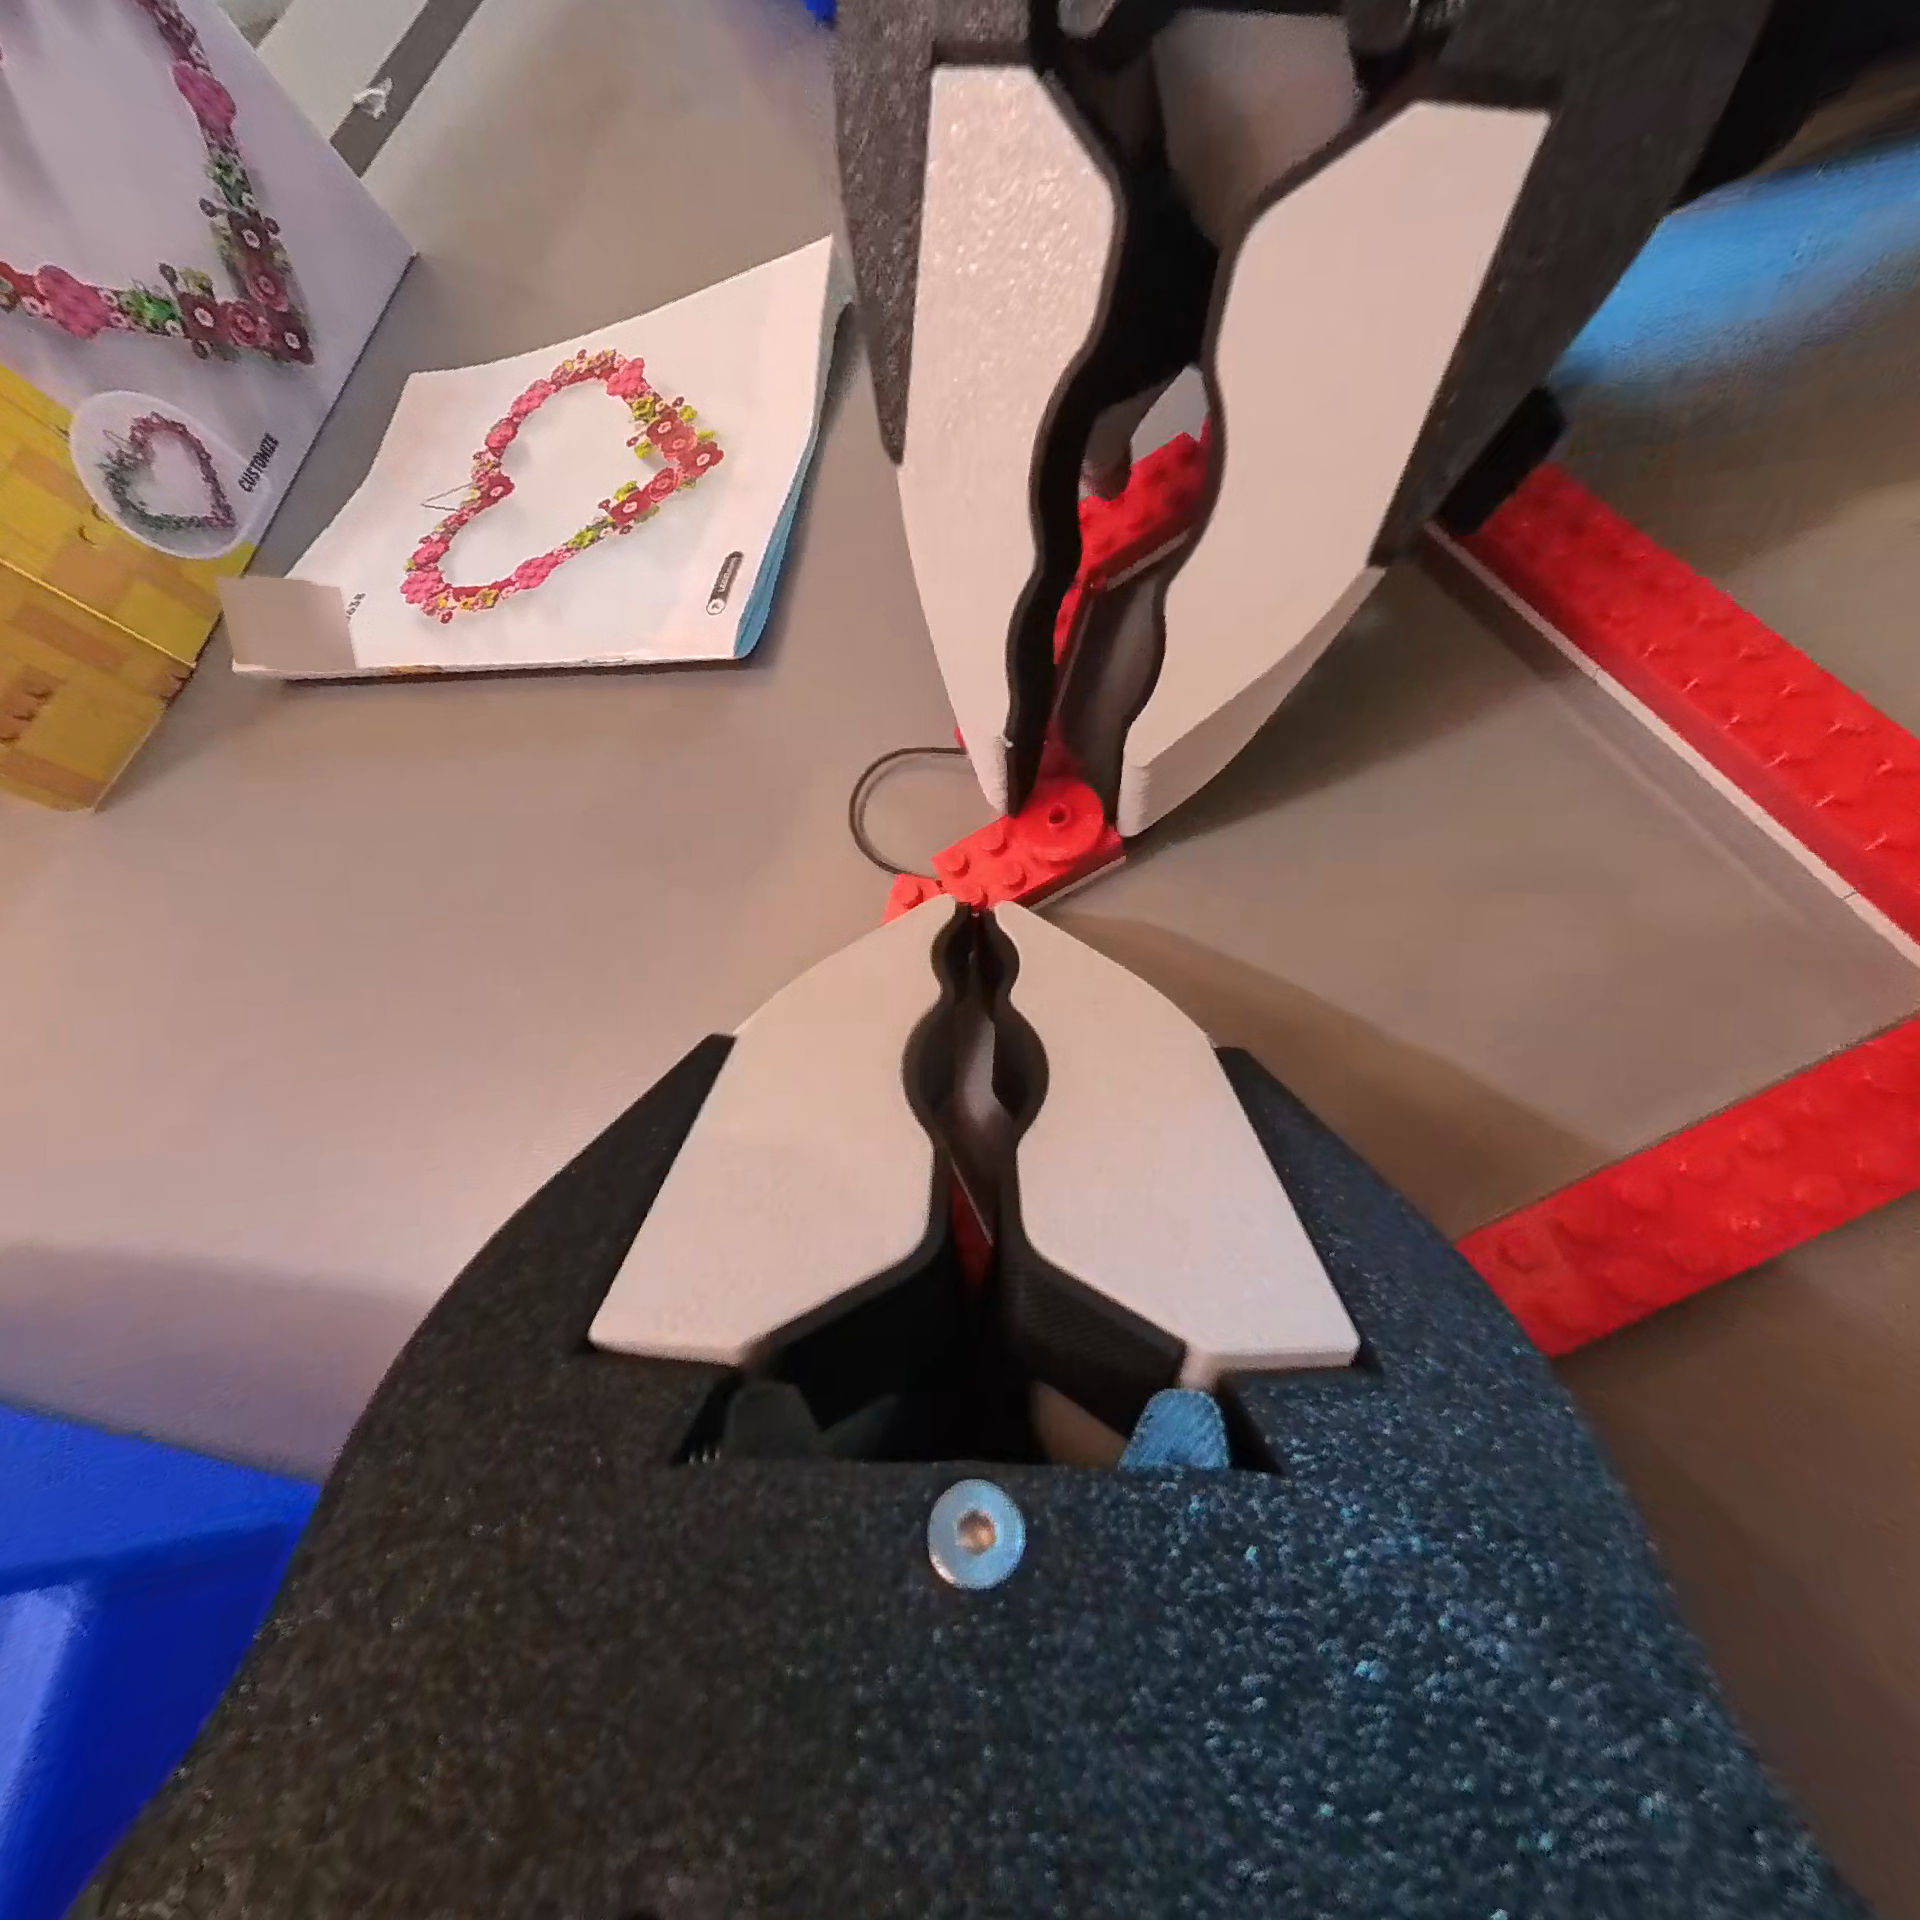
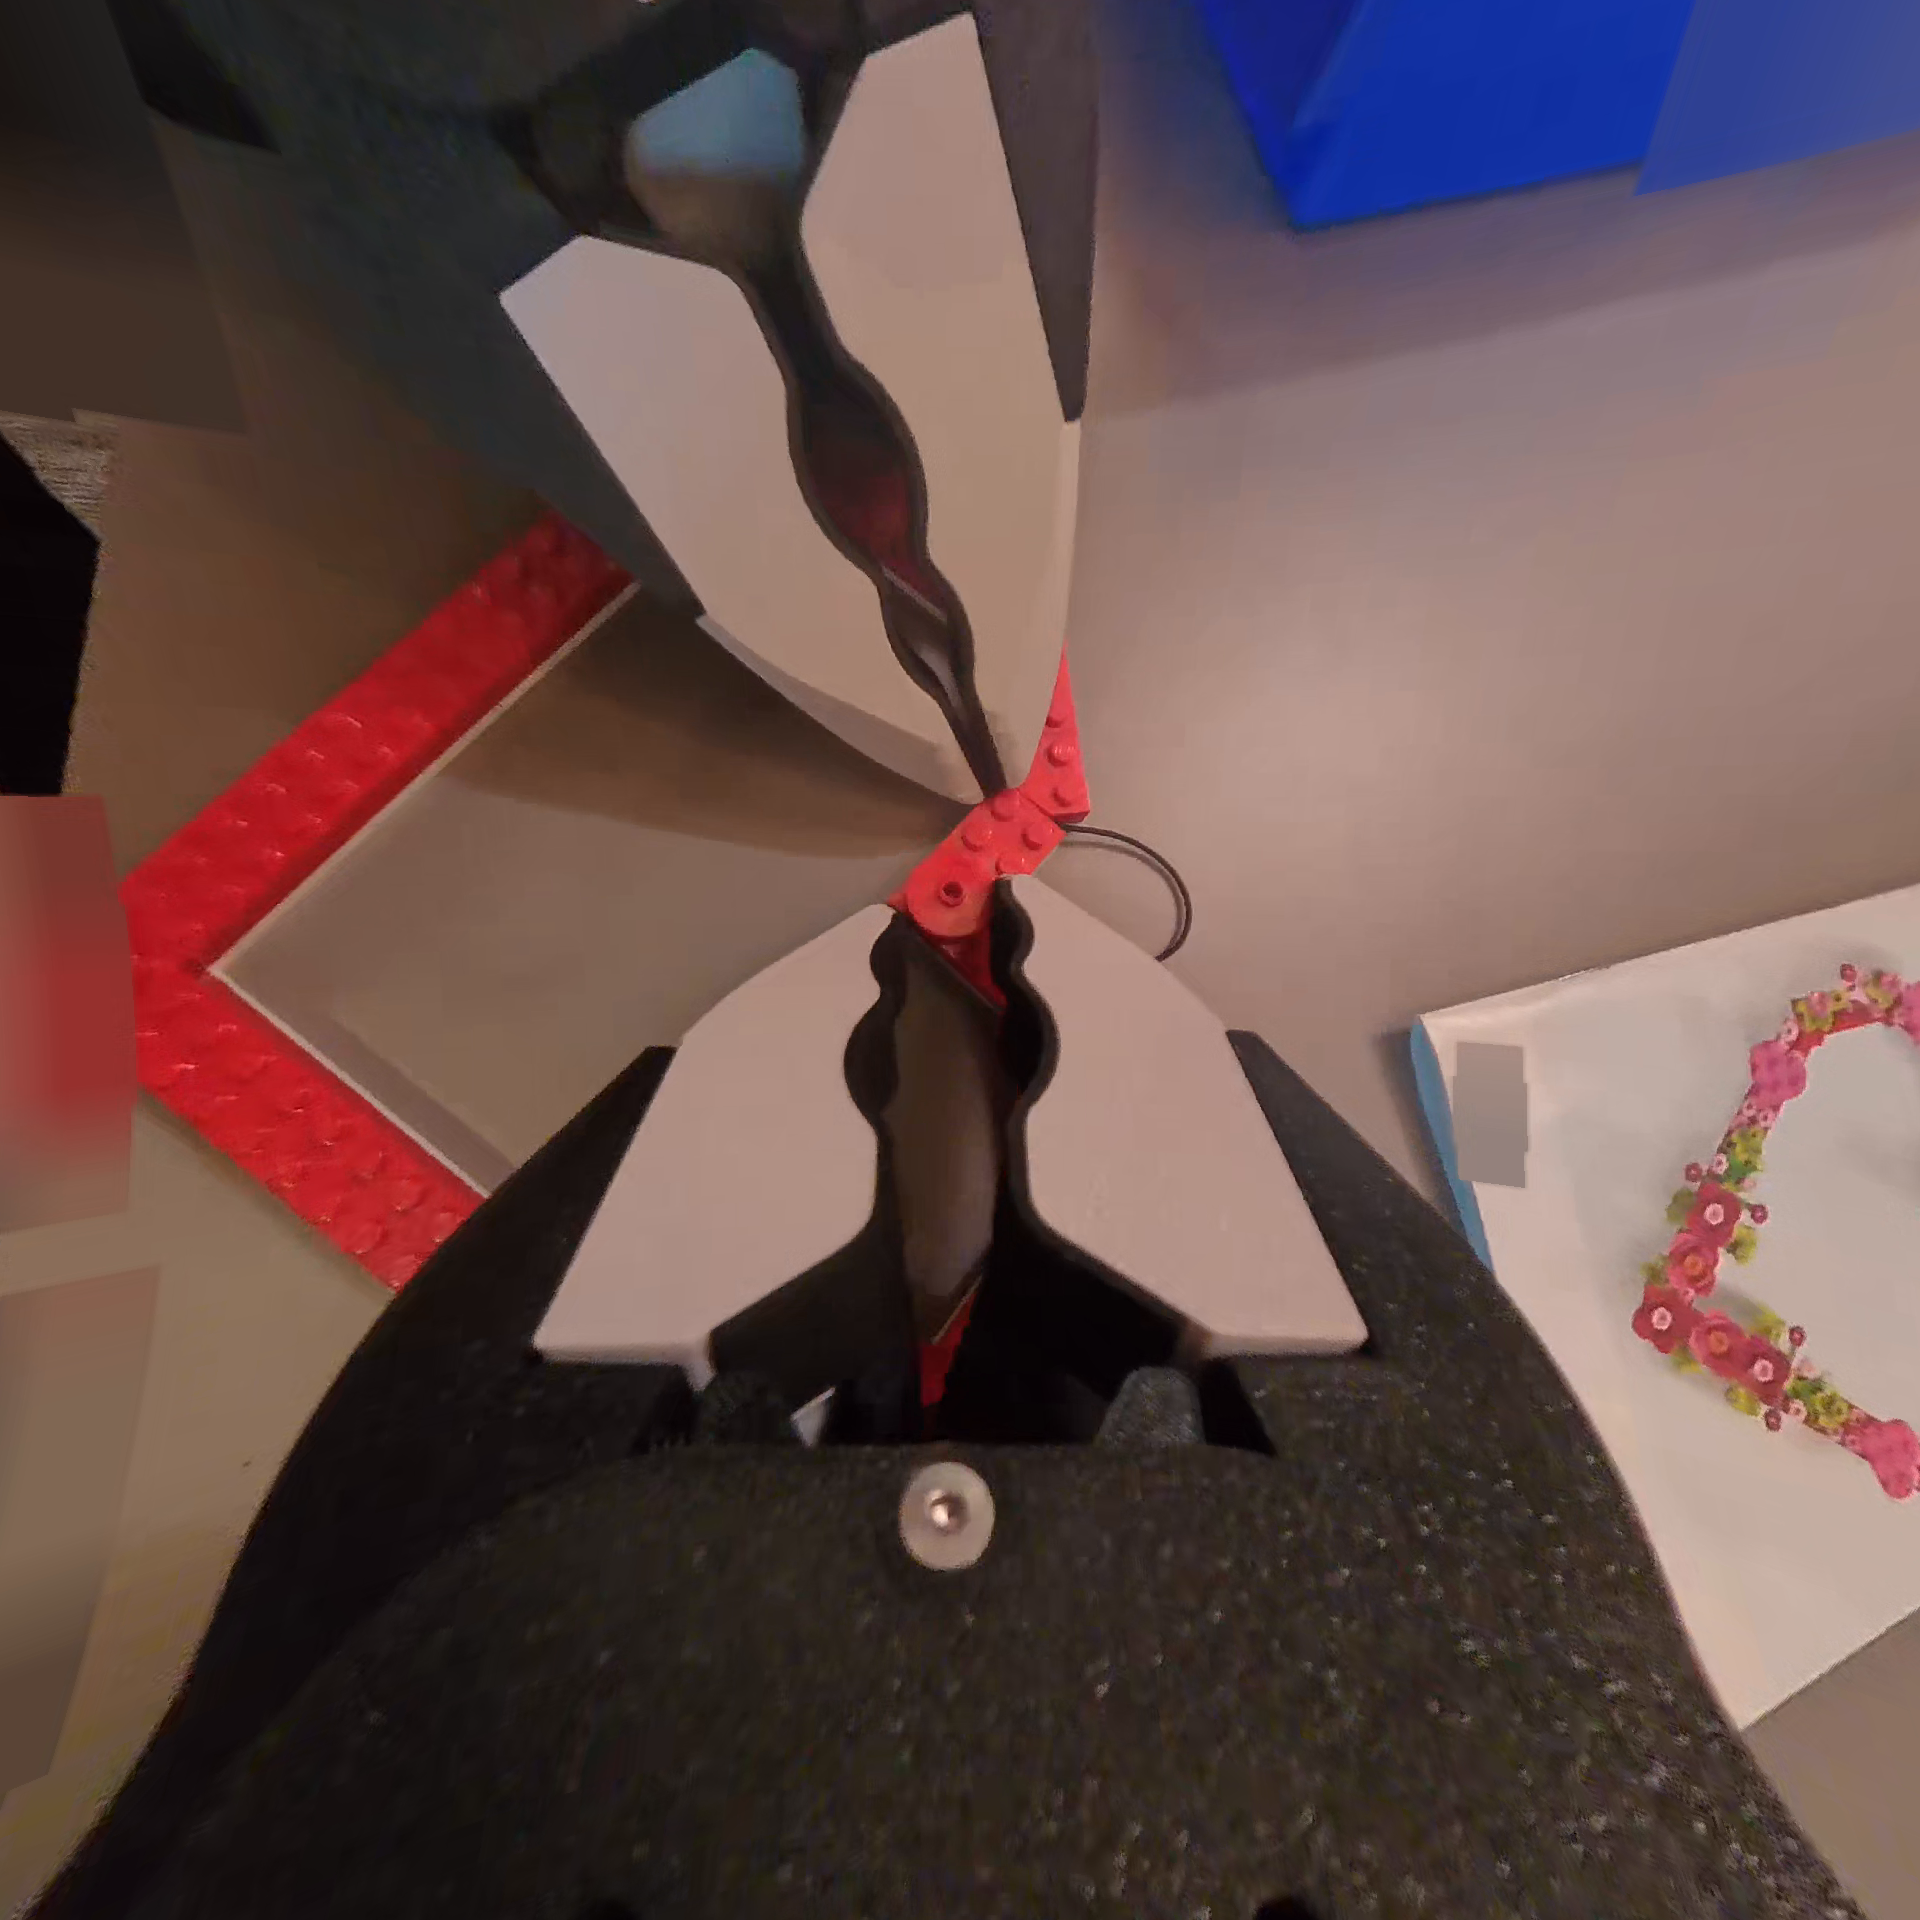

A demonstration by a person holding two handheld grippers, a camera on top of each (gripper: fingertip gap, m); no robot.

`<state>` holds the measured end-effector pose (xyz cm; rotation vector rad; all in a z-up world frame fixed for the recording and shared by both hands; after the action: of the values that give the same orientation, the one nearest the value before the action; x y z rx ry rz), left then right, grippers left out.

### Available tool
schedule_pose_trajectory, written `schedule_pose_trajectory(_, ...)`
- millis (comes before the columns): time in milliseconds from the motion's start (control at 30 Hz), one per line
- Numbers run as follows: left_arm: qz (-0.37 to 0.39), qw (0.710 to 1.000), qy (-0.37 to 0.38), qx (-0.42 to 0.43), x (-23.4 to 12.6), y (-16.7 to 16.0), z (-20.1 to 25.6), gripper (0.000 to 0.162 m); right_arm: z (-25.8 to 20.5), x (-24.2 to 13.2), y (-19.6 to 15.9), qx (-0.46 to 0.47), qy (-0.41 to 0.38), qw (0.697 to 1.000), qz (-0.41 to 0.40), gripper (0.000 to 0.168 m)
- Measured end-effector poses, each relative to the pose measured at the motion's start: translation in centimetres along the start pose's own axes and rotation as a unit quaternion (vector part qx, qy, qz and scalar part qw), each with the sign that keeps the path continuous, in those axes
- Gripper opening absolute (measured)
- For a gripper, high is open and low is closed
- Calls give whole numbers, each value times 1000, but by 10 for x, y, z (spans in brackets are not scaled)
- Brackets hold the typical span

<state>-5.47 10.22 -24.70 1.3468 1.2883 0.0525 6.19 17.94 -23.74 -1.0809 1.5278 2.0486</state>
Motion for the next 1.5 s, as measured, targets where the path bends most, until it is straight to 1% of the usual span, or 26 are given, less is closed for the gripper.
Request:
schedule_pose_trajectory(33, 0, 1000, 4, 2, 0, 0, 1, 1, -1, 0, -1, -7, -10, 1000, 5, 14)
schedule_pose_trajectory(100, -1, 1000, 7, -2, -1, -1, 0, 2, -1, -7, -3, -14, -41, 999, 18, 7)
schedule_pose_trajectory(133, -2, 1000, 9, -3, -1, -1, 0, 2, 2, -17, 1, -11, -48, 995, 90, 3)
schedule_pose_trajectory(167, -2, 1000, 10, -1, -1, -1, 1, 1, 5, -30, 8, 6, -32, 987, 159, 0)
schedule_pose_trajectory(200, -2, 1000, 9, -2, -1, -1, 0, 2, 6, -34, 11, -1, -32, 989, 145, 0)
schedule_pose_trajectory(233, -2, 1000, 8, -3, -1, -1, 0, 2, 5, -31, 11, -26, -34, 995, 87, 0)
schedule_pose_trajectory(267, -2, 1000, 8, -3, -1, -1, 0, 2, 3, -25, 7, -35, -17, 999, 28, 0)
schedule_pose_trajectory(300, -2, 1000, 8, -4, -1, -1, 0, 2, 2, -20, 4, -27, 0, 1000, -3, 2)
schedule_pose_trajectory(333, -2, 1000, 7, -7, -1, -1, 1, 3, 2, -17, 4, -9, 10, 1000, -1, 4)
schedule_pose_trajectory(400, -8, 999, 14, -32, -1, 1, 2, 4, 2, -12, 10, 65, 27, 997, 12, 9)
schedule_pose_trajectory(433, -14, 998, 24, -53, -1, 2, 5, 4, 2, -9, 12, 92, 25, 995, 3, 11)
schedule_pose_trajectory(467, -20, 996, 32, -77, -2, 3, 8, 5, 1, -6, 13, 97, 18, 995, -8, 15)
schedule_pose_trajectory(500, -24, 994, 42, -93, -2, 4, 12, 7, 1, -4, 13, 95, -7, 995, -22, 18)
schedule_pose_trajectory(567, -31, 992, 64, -103, -3, 6, 17, 7, -1, 1, 13, 75, -47, 995, -54, 18)
schedule_pose_trajectory(633, -33, 990, 68, -123, -3, 7, 20, 7, -6, 5, 16, 73, -50, 994, -68, 18)
schedule_pose_trajectory(667, -34, 989, 64, -128, -4, 7, 21, 4, -6, 6, 17, 76, -57, 993, -70, 16)
schedule_pose_trajectory(700, -48, 990, 44, -127, -3, 7, 24, 4, -7, 7, 18, 80, -60, 993, -70, 16)
schedule_pose_trajectory(800, -56, 990, 50, -120, -2, 8, 26, 3, -6, 7, 18, 92, -56, 992, -73, 16)
schedule_pose_trajectory(900, -50, 990, 38, -123, -2, 7, 26, 3, -10, 8, 23, 67, -67, 991, -97, 16)
schedule_pose_trajectory(967, -47, 990, 33, -129, -2, 7, 25, 3, -10, 10, 23, 52, -80, 992, -88, 16)
schedule_pose_trajectory(1067, -46, 991, 26, -125, -3, 6, 25, 3, -9, 16, 16, 75, -116, 990, -10, 15)
schedule_pose_trajectory(1200, -50, 990, 24, -131, -3, 6, 24, 2, -9, 17, 15, 93, -147, 984, 37, 15)
schedule_pose_trajectory(1333, -58, 990, 14, -129, -2, 7, 24, 2, -9, 14, 14, 108, -142, 983, 50, 14)
schedule_pose_trajectory(1433, -57, 989, -15, -139, -3, 7, 22, 2, -4, 11, 11, 140, -106, 981, 80, 14)
schedule_pose_trajectory(1467, -51, 988, -29, -146, -3, 7, 19, 2, -3, 11, 10, 139, -102, 982, 75, 14)
schedule_pose_trajectory(1500, -39, 987, -26, -155, -5, 8, 13, 3, -2, 13, 9, 133, -102, 984, 59, 14)
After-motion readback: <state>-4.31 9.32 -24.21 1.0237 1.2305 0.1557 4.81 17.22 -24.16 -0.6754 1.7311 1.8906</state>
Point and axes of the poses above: each gripper's, where its closed fingertips meet, x out along the fingers, y out of its top, z = x × y across the jaws, the point moved 9 cm from there along -x, back along the fingers, and after that the axes turned 3 degrees about -z, right-handed, at the moved point
